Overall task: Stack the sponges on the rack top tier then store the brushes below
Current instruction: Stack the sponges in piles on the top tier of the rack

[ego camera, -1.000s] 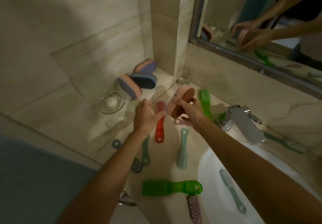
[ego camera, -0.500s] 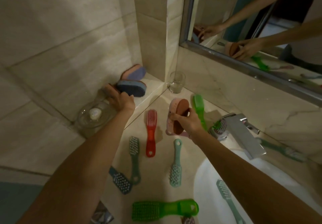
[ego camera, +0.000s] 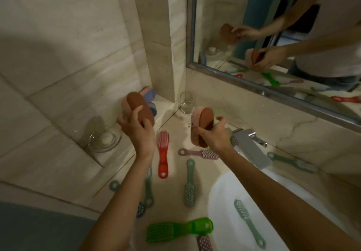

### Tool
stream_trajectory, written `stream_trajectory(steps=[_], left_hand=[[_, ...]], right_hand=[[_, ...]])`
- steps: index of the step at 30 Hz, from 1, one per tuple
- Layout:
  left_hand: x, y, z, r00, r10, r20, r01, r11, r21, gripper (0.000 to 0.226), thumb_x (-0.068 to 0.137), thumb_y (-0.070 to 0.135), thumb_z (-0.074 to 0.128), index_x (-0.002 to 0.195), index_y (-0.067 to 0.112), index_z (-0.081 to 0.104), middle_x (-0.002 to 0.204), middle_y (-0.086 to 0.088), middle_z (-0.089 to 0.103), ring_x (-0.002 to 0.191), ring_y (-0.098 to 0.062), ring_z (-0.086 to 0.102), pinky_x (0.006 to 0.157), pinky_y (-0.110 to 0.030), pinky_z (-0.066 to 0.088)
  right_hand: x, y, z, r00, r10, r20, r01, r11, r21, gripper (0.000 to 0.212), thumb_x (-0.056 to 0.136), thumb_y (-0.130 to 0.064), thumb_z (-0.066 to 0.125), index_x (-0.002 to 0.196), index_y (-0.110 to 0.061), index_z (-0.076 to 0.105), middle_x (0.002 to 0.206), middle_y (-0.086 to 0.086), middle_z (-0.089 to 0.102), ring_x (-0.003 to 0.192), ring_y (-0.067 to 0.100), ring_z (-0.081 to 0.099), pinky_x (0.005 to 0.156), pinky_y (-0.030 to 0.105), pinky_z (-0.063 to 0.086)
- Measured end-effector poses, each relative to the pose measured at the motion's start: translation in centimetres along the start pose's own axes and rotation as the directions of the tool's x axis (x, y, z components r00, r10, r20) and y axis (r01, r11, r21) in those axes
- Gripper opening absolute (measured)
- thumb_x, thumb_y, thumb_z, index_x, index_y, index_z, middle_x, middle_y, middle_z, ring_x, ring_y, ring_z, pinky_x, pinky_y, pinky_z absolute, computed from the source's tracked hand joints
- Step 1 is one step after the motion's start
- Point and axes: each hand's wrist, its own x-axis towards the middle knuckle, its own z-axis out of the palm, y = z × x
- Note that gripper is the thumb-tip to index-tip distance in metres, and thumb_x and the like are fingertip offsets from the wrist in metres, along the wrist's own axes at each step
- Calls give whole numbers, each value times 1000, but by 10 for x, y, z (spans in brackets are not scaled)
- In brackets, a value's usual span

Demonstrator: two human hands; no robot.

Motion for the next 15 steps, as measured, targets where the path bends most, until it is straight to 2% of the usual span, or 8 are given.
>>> stream_trajectory(steps=[2,6,9,11,12,15], left_hand=[[-18,24,4,997,-27,75,38,989,-145,45,84,-2,46,126,12,51,144,-15,29,128,-24,34,96,-16,31],[-67,81,28,974,-4,225,79,942,-327,38,82,2,49,114,20,58,124,-5,39,109,-18,45,87,-15,37],[-110,134,49,936,68,345,101,888,-449,35,80,4,50,108,22,60,116,-8,45,100,-20,50,86,-20,45],[-138,170,60,899,151,412,96,848,-520,31,80,4,51,98,28,59,118,-12,52,105,-26,53,94,-39,48],[-154,187,64,877,191,442,96,830,-549,31,81,5,50,93,33,58,118,-13,55,107,-27,55,94,-44,47],[-200,231,69,819,295,491,96,775,-624,30,83,8,50,90,36,57,111,-2,61,104,-19,57,91,-39,50]], right_hand=[[-14,-8,-25,982,-99,-160,100,995,0,57,74,-33,72,105,-18,26,104,8,55,91,27,59,80,39,51],[-50,-20,-94,894,-231,-384,224,973,-65,44,74,-40,67,96,-19,35,104,5,53,93,27,58,76,43,54],[-79,-25,-153,778,-283,-561,261,958,-120,40,72,-37,68,92,-20,38,101,3,45,91,23,51,71,34,48],[-99,-29,-191,689,-285,-666,266,955,-132,39,72,-36,69,89,-20,38,97,0,41,88,22,48,68,30,43],[-110,-31,-208,649,-280,-707,262,955,-138,38,71,-36,68,87,-20,38,96,-1,40,88,22,48,67,30,42],[-145,-34,-256,553,-280,-785,264,952,-154,36,68,-36,67,80,-19,37,89,-1,41,85,23,46,68,32,40]])
